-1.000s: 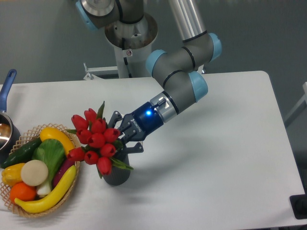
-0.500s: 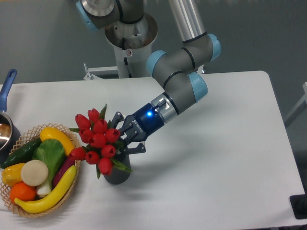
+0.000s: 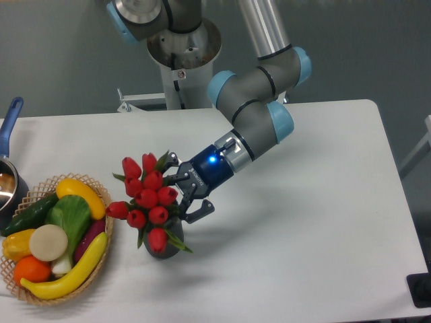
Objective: Insert the flowers into the vase
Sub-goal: 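Open the gripper to release the tulips in the vase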
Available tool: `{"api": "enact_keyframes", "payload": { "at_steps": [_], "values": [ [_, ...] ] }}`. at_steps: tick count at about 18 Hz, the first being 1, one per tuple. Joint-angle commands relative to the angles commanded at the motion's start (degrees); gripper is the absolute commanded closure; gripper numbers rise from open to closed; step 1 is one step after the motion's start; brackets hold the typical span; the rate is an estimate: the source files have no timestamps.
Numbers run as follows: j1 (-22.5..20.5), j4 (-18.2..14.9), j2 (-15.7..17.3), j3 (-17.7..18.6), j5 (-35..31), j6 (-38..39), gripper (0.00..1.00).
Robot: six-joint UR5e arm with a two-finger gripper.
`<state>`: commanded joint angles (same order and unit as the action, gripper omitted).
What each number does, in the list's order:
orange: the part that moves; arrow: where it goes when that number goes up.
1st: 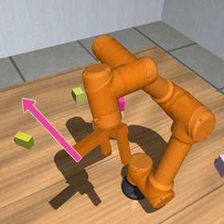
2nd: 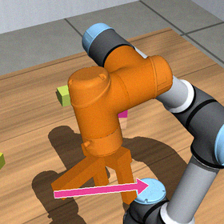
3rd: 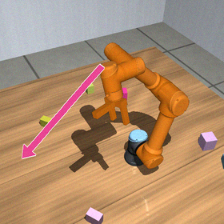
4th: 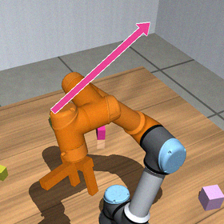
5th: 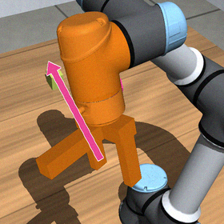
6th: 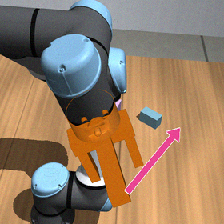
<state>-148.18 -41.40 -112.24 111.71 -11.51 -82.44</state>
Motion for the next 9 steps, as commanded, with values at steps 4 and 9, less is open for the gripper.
{"api": "enact_keyframes", "payload": {
  "at_steps": [4, 9],
  "values": [
    [-0.9, 0.3, 0.6, -0.5, -0.4, -0.5, 0.00],
    [-2.8, 0.3, 5.2, -0.3, -12.3, -2.2, 0.00]
  ]
}}
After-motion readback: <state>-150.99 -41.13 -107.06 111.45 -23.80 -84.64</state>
